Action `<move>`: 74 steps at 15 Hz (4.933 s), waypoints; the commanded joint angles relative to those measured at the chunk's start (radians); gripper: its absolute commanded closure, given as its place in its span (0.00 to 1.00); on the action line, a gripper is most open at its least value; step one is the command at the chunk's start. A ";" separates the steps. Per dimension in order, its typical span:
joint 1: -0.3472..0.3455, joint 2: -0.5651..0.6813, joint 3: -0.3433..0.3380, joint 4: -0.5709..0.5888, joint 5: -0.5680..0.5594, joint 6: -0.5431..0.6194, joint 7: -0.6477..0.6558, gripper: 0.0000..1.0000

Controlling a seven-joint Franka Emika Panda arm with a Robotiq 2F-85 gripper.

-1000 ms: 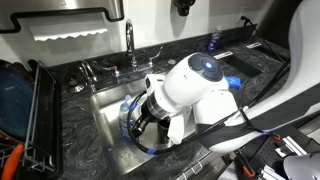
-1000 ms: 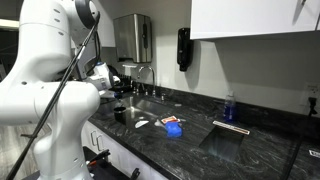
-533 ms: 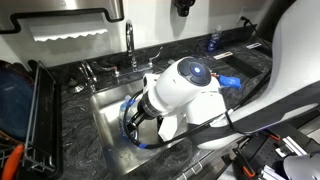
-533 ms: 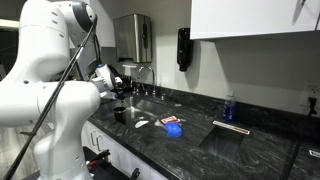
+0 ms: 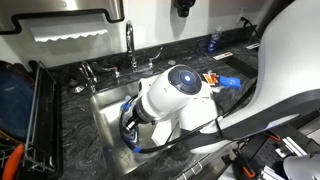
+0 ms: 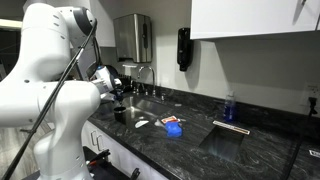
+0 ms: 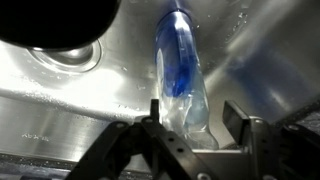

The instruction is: Pick up the bottle from the sink and put it on the counter

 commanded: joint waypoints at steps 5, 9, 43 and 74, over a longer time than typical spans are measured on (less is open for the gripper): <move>-0.011 0.022 0.029 0.027 -0.006 0.056 -0.012 0.88; 0.001 -0.004 0.020 0.020 -0.020 0.059 -0.019 0.93; 1.234 -0.144 -1.686 -0.565 -0.499 0.197 0.426 0.93; 1.229 -0.056 -2.246 -0.620 -0.853 0.261 0.291 0.93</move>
